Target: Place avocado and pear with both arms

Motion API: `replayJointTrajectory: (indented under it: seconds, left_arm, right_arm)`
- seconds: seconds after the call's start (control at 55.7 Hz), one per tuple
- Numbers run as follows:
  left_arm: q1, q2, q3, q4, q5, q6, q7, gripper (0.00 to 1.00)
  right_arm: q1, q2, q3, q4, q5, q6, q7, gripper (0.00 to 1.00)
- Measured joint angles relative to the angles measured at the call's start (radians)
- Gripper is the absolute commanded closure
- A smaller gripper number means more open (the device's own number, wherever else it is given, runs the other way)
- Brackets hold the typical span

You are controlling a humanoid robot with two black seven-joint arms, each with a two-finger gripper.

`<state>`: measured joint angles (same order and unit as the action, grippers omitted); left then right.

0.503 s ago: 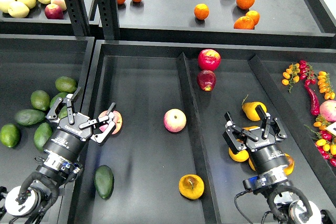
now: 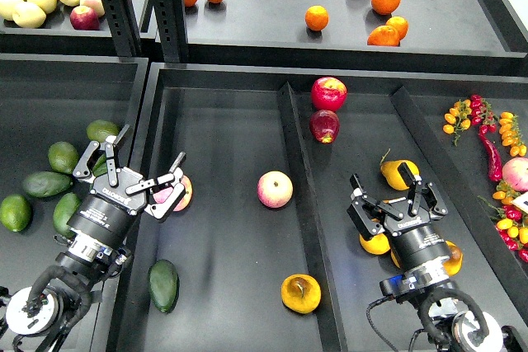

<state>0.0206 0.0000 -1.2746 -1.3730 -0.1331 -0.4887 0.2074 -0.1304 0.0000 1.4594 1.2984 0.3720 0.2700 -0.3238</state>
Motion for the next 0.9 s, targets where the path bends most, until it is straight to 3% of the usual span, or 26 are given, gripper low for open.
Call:
replayJointTrajectory:
  seconds: [0.413,0.898]
  left_arm:
    - [0.02,0.0,0.088,0.033,0.0,0.0,-0.002,0.01]
    - [0.01,0.0,0.102,0.041,0.0,0.0,-0.006,0.01]
  right_arm:
    - [-0.001,0.0,0.026,0.006,-0.001,0.012,0.0,0.0]
    - [-0.003,0.0,0.034,0.005,-0.001,0.015,-0.001,0.0]
